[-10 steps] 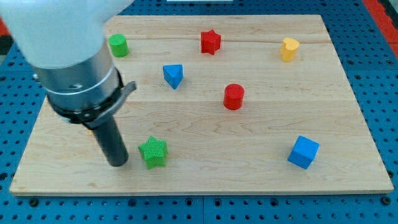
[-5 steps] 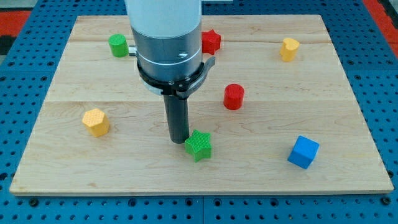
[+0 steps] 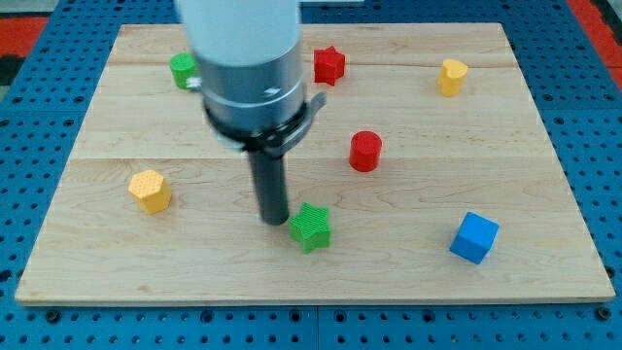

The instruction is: Push green star towards the blue cube

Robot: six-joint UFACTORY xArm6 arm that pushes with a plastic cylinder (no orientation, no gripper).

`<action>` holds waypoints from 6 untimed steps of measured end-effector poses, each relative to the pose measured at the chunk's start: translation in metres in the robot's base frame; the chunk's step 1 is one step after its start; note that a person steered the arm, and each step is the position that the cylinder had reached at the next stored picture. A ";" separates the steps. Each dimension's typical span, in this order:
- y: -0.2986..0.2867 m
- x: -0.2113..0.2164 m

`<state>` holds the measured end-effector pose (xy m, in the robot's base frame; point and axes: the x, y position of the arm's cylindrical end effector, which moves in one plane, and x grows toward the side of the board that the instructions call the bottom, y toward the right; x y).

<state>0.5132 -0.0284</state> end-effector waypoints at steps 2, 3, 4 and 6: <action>0.001 -0.009; -0.009 -0.012; -0.019 -0.012; -0.048 0.018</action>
<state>0.5307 -0.0760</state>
